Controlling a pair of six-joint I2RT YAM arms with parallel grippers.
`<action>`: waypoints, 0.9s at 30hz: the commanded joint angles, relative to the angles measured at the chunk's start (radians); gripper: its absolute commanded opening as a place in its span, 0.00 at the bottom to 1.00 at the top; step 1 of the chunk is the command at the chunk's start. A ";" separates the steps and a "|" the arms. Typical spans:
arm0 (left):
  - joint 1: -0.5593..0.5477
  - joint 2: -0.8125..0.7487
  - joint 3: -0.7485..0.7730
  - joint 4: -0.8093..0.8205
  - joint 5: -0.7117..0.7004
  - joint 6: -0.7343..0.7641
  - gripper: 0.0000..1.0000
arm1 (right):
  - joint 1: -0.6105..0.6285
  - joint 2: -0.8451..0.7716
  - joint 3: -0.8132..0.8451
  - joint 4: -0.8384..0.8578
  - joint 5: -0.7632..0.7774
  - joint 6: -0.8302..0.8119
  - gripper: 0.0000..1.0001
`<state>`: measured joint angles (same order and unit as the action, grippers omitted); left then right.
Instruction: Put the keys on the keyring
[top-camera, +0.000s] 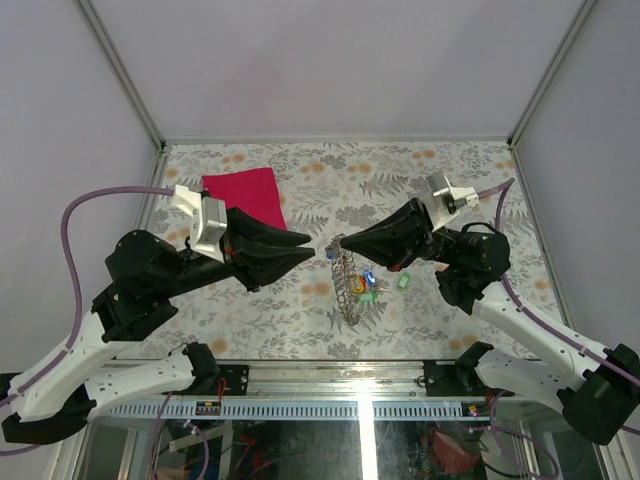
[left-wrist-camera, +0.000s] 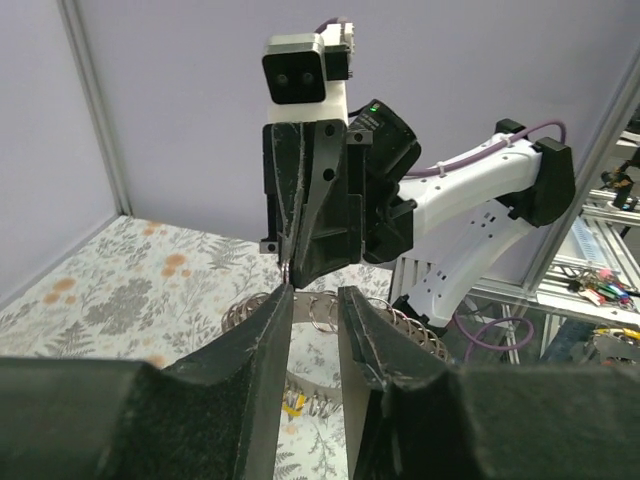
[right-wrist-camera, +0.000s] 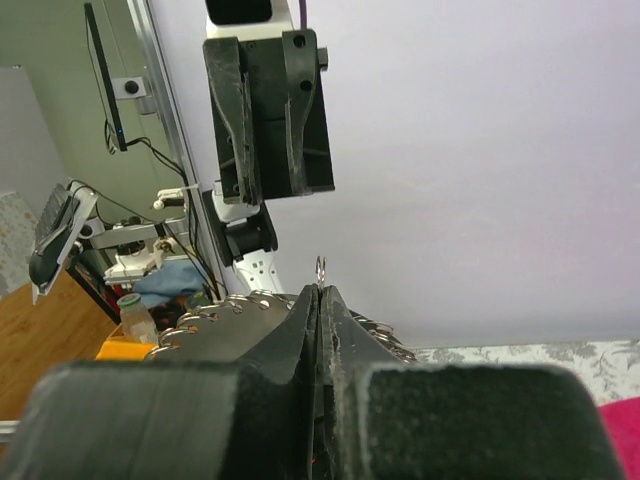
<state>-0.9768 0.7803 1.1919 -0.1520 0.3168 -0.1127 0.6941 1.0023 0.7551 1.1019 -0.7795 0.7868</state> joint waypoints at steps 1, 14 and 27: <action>-0.007 0.009 0.023 0.111 0.069 -0.015 0.24 | 0.007 -0.022 0.087 0.108 0.018 -0.039 0.00; -0.007 0.042 0.031 0.175 0.056 0.008 0.18 | 0.007 0.039 0.059 0.359 0.067 -0.030 0.00; -0.007 0.110 0.045 0.213 0.080 0.044 0.18 | 0.006 0.065 0.053 0.371 0.057 -0.058 0.00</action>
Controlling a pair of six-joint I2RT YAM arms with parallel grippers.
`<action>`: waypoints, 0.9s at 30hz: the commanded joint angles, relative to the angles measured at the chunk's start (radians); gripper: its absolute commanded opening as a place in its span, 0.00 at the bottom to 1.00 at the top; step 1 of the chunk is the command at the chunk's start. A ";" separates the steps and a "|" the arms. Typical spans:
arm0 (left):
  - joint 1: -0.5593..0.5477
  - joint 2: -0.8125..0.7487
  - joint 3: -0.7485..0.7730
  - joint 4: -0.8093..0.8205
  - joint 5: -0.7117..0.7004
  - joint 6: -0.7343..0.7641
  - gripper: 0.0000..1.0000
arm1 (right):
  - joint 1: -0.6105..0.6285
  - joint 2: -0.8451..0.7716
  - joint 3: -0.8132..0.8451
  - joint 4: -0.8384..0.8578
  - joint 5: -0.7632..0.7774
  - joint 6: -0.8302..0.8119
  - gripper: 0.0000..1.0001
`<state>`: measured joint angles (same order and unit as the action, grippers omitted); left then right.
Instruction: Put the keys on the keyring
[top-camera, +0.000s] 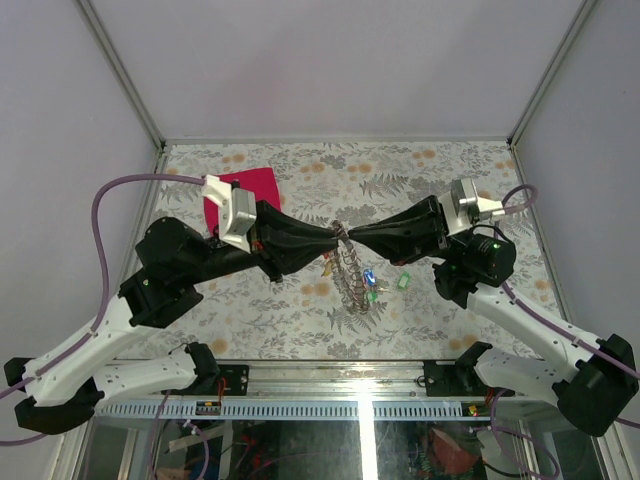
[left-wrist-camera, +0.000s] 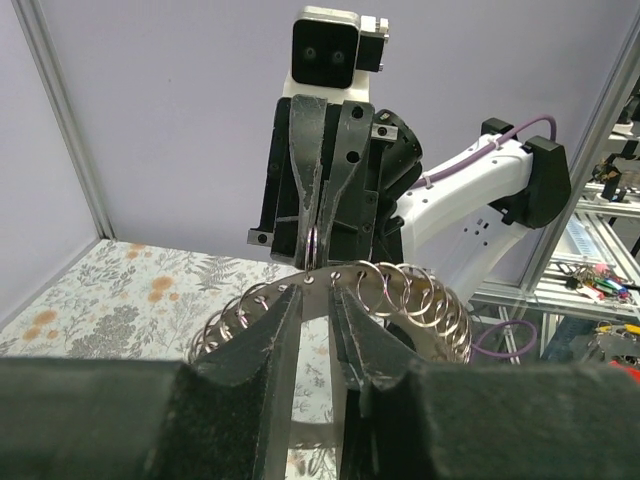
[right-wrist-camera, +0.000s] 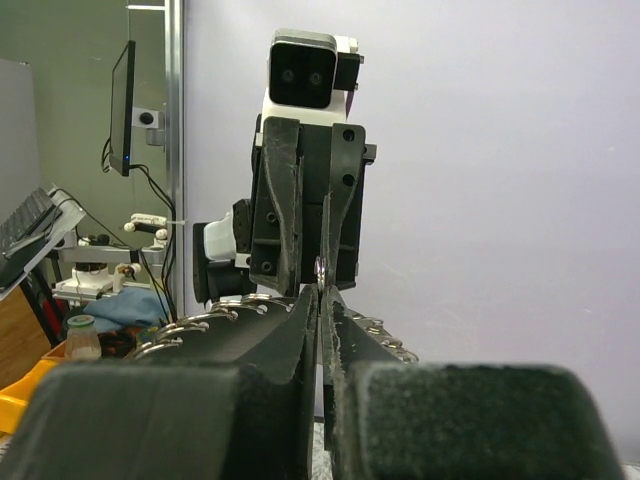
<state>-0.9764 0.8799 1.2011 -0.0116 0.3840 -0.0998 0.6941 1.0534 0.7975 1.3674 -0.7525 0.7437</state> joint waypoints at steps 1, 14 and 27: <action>-0.008 0.016 0.038 0.074 0.011 0.035 0.18 | 0.007 0.015 0.011 0.107 0.030 -0.016 0.00; -0.007 0.048 0.041 0.078 0.008 0.064 0.14 | 0.007 0.025 0.017 0.079 -0.016 -0.022 0.00; -0.007 0.039 0.036 0.068 -0.051 0.079 0.16 | 0.007 -0.008 -0.021 0.070 0.032 -0.063 0.00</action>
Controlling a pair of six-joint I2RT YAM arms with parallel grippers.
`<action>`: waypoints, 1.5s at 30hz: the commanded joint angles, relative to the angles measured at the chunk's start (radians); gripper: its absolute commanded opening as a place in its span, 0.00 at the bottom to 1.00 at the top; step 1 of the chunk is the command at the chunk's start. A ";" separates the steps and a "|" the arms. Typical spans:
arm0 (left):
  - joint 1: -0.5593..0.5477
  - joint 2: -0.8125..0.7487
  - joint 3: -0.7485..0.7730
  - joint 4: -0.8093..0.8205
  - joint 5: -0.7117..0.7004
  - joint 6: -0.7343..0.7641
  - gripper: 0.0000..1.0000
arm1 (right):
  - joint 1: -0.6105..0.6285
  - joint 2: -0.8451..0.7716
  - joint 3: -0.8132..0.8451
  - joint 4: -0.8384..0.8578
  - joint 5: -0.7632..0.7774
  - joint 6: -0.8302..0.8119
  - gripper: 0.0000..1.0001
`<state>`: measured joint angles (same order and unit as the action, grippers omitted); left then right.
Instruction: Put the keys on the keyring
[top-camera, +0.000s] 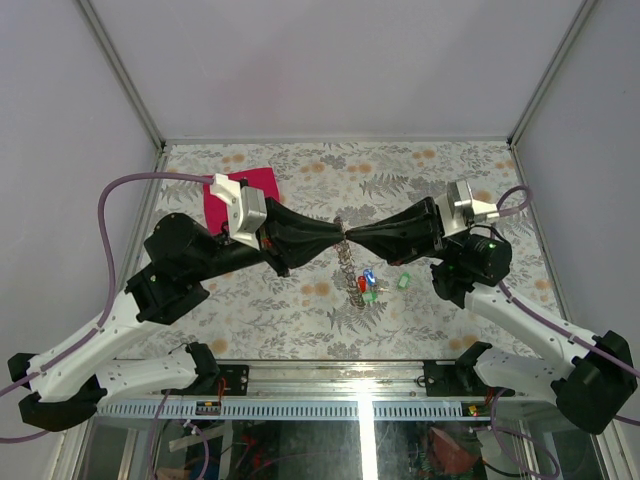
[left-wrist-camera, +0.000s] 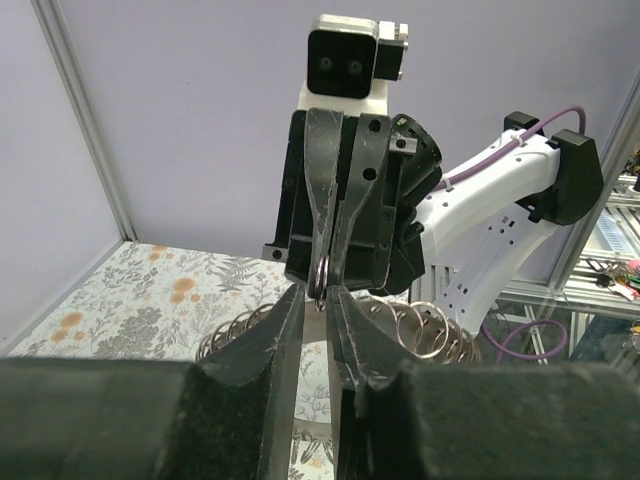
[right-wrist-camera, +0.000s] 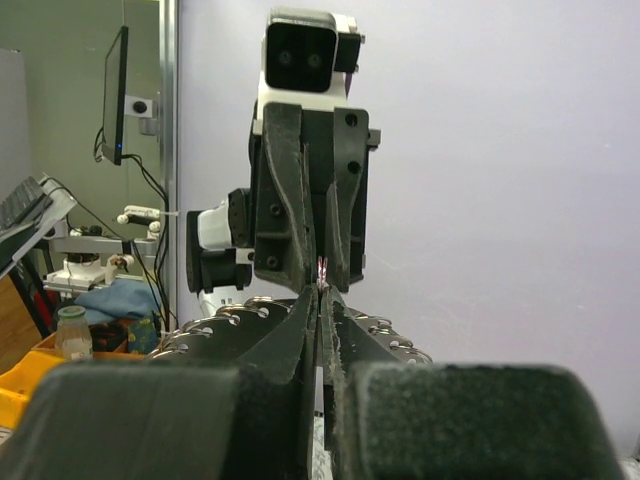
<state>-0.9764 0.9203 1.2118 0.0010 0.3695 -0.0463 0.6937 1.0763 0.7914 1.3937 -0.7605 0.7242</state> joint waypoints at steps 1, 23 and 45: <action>-0.007 -0.001 0.028 0.050 -0.037 0.026 0.16 | 0.007 -0.037 -0.019 0.040 0.052 -0.053 0.00; -0.007 0.041 0.058 0.021 0.059 0.018 0.01 | 0.007 -0.067 -0.005 0.014 0.033 -0.042 0.00; -0.007 0.142 0.335 -0.521 0.077 0.192 0.00 | 0.007 -0.271 0.146 -1.034 -0.029 -0.628 0.38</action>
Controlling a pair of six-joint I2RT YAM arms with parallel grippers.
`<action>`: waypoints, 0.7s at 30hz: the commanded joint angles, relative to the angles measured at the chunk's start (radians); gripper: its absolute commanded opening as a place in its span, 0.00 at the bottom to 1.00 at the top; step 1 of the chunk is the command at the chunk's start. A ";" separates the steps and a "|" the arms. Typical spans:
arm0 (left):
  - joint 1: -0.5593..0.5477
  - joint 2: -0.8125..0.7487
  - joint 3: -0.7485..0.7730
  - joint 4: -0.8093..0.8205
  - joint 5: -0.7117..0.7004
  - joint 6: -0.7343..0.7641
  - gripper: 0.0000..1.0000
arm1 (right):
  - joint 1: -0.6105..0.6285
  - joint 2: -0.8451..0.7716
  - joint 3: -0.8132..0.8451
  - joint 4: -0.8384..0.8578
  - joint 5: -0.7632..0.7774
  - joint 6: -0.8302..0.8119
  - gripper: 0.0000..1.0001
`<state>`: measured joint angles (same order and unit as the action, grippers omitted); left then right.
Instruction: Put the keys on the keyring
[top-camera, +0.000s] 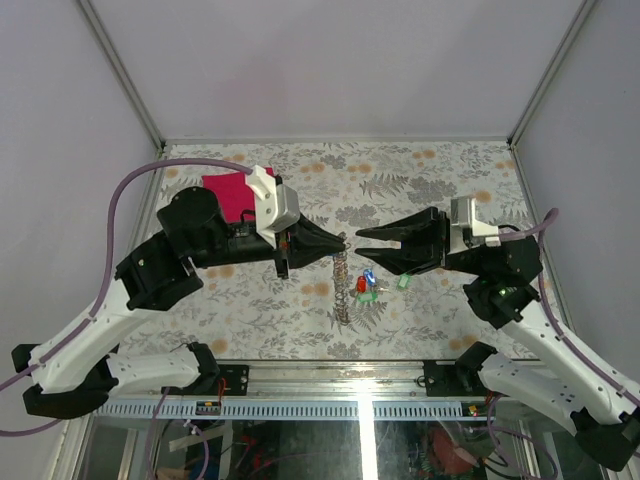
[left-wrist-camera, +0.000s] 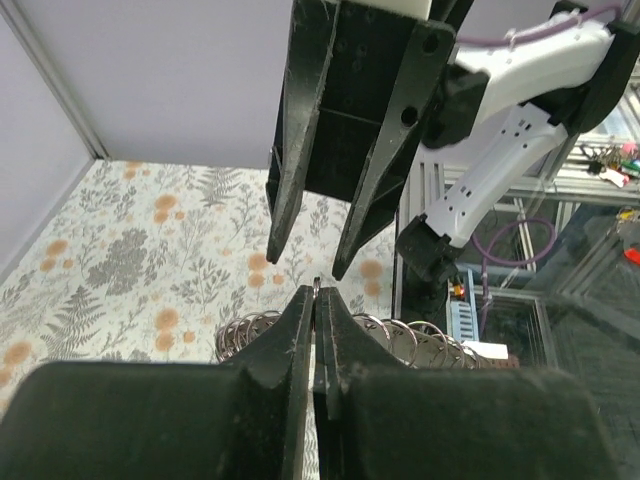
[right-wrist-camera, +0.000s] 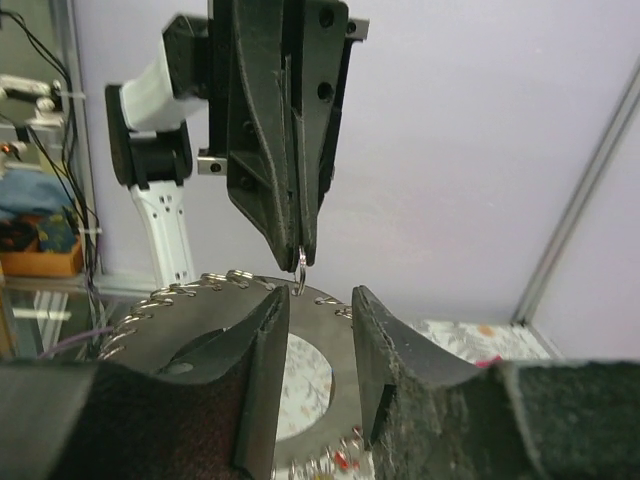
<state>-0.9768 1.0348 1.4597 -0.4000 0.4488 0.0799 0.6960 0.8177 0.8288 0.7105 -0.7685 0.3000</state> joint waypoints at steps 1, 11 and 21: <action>-0.007 0.042 0.104 -0.151 -0.003 0.074 0.00 | 0.005 -0.005 0.132 -0.413 -0.032 -0.226 0.39; -0.007 0.134 0.184 -0.286 0.003 0.126 0.00 | 0.005 0.037 0.186 -0.555 -0.090 -0.258 0.38; -0.007 0.151 0.199 -0.316 -0.002 0.142 0.00 | 0.004 0.084 0.201 -0.564 -0.137 -0.244 0.09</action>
<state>-0.9756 1.1957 1.6211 -0.7582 0.4347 0.2081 0.6960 0.8825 0.9810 0.1284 -0.8848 0.0597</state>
